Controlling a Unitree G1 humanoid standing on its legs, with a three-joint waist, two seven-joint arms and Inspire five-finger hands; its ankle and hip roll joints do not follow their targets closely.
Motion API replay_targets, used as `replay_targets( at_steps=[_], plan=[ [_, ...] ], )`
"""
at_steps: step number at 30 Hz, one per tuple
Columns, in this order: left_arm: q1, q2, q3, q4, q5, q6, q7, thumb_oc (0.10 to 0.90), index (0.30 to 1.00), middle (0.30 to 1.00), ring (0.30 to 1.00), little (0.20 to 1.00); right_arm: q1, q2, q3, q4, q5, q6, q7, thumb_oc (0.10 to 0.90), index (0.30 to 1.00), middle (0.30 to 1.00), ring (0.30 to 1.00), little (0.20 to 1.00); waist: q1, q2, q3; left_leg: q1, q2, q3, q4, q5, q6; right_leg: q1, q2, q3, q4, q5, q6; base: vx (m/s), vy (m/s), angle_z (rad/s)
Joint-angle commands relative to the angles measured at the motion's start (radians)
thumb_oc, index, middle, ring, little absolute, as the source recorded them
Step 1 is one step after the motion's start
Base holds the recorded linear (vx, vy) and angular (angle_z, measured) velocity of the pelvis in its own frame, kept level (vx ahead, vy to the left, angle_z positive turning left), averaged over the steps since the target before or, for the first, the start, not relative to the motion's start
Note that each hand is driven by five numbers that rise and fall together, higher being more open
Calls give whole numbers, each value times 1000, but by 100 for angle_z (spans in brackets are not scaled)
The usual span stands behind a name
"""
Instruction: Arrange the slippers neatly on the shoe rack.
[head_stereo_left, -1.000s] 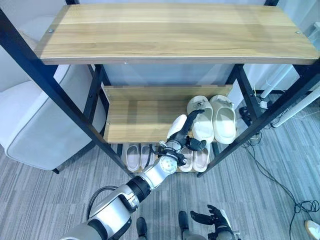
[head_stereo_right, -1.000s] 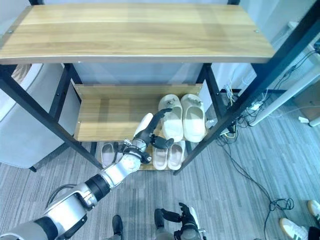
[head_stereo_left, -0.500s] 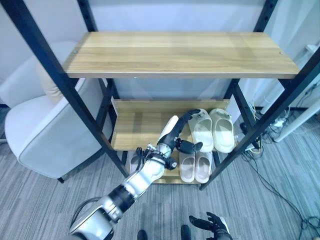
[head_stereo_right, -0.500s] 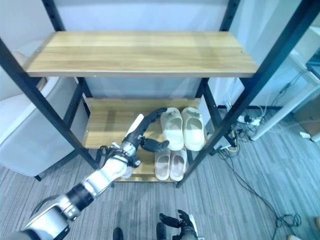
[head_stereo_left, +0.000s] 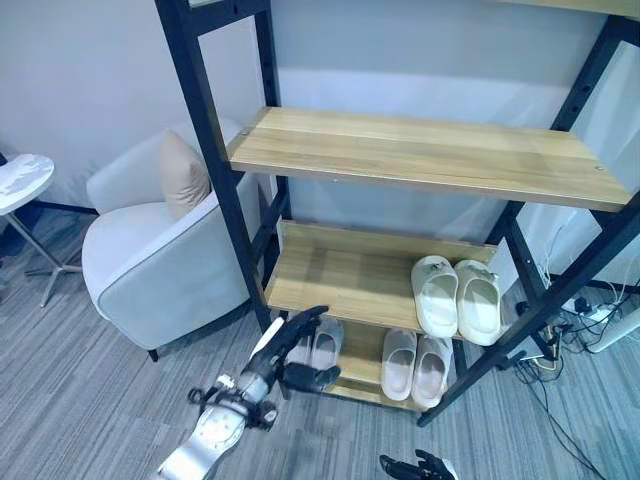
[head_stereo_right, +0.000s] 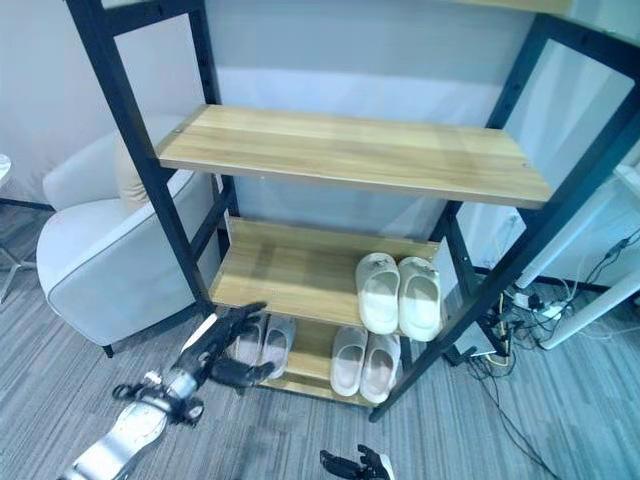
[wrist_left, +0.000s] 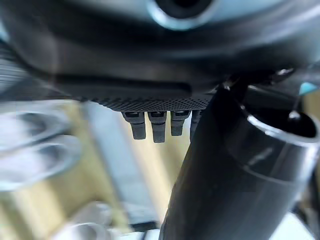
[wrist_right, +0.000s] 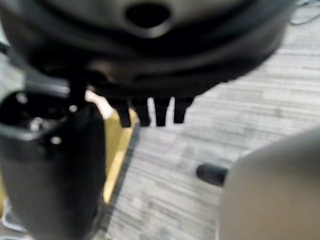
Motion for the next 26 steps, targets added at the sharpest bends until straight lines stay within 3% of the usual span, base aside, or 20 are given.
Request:
replay_targets(
  at_steps=[1,5,13,14,16,20,26],
  plan=[
    [-45,-34,104,18,-11,-82,-8,800,900,900,900,900,-22,13,-3,-14,-19,-26,-12,800,900,900,900,900,19,-17,-24,12,-38,-16,4,-73,1,-16,40,-69,32,-32,43,0,0,0],
    [-14,-57,140,140,9,-79,10,800,900,900,900,900,-19,8,-14,-12,-5,-28,-9,800,900,900,900,900,20,-21,-23,22,-39,-20,4,-76,2,-6,39,-73,32,-34,41,0,0,0],
    [-153,-244,252,911,201,-47,164,800,900,900,900,900,27,-11,-50,11,94,-49,52,800,900,900,900,900,-14,-28,-27,33,-40,-15,4,-81,-2,-6,30,-68,27,-32,37,-9,9,-1],
    [-153,-245,252,912,201,-47,164,800,900,900,900,900,27,-11,-50,11,94,-49,52,800,900,900,900,900,-14,-28,-27,33,-40,-15,4,-81,-2,-6,30,-68,27,-32,37,-17,24,-7],
    [-178,-269,268,1059,235,-32,177,800,900,900,900,900,23,-15,-56,24,119,-57,63,800,900,900,900,900,-22,-22,-29,34,-42,-12,4,-83,-3,-9,28,-65,25,-30,37,-10,31,-1],
    [-187,-286,283,1196,295,0,191,800,900,900,900,900,9,-15,-63,23,149,-65,75,800,900,900,900,900,-26,-17,-36,38,-43,-6,4,-88,-3,-6,28,-61,22,-31,36,3,24,-3],
    [-166,-294,328,1239,277,8,182,800,900,900,900,900,-4,-31,-96,27,178,-67,79,800,900,900,900,900,-24,-14,-44,44,-45,-2,4,-95,-1,-2,26,-59,19,-31,37,2,4,-1]
  ],
)
